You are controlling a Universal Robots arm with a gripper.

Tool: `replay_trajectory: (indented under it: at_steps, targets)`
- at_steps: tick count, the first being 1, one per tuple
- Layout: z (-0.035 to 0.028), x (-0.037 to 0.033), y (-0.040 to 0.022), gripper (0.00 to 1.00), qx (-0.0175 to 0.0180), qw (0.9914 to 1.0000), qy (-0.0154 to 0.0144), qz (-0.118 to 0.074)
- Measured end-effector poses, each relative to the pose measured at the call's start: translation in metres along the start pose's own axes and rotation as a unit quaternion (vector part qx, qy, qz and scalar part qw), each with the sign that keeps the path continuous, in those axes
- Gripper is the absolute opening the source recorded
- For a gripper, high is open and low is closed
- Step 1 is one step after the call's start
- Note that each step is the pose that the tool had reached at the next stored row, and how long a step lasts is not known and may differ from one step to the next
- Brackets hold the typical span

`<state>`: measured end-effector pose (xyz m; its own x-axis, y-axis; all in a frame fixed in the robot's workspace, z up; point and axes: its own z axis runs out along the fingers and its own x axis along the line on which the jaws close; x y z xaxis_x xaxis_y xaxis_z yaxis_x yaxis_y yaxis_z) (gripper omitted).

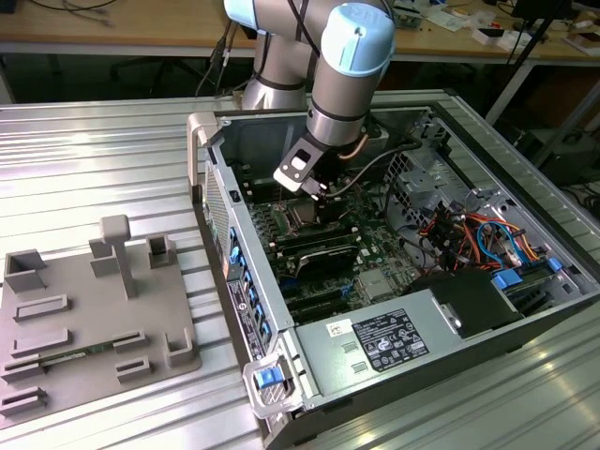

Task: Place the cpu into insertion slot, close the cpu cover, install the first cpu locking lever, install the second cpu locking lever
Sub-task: 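Place the cpu into insertion slot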

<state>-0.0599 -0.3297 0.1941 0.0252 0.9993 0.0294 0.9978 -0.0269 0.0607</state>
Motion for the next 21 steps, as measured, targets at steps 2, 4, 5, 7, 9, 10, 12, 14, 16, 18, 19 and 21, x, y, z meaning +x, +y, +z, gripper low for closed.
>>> replay_trajectory:
  at_steps: [2,4,5,7,9,10,12,14,16,18,19,21]
  targets:
    - [0.0000,0.0000,0.0000,0.75,0.0000,1.00000,0.0000,0.000]
    - [0.0000,0.0000,0.0000,0.75,0.0000,1.00000,0.0000,0.000]
    - [0.0000,0.0000,0.0000,0.75,0.0000,1.00000,0.0000,0.000]
    - [-0.0001,-0.0001,0.0000,0.74,0.0001,1.00000,-0.0003,0.000]
    - [-0.0001,-0.0002,-0.0001,0.71,0.0002,1.00000,-0.0004,0.000]
    - [0.0000,-0.0002,-0.0001,0.70,0.0002,1.00000,-0.0003,0.000]
    - [0.0000,-0.0003,-0.0001,0.70,0.0002,1.00000,-0.0003,0.000]
    - [0.0003,-0.0005,0.0000,0.70,0.0001,1.00000,0.0001,0.000]
    - [0.0003,-0.0011,0.0000,0.70,0.0000,1.00000,0.0001,0.000]
    - [0.0003,-0.0011,0.0000,0.70,0.0000,1.00000,0.0000,0.000]
    - [0.0003,-0.0011,0.0001,0.70,0.0000,1.00000,-0.0001,0.000]
    - [0.0003,-0.0012,0.0001,0.70,0.0000,1.00000,-0.0002,0.000]
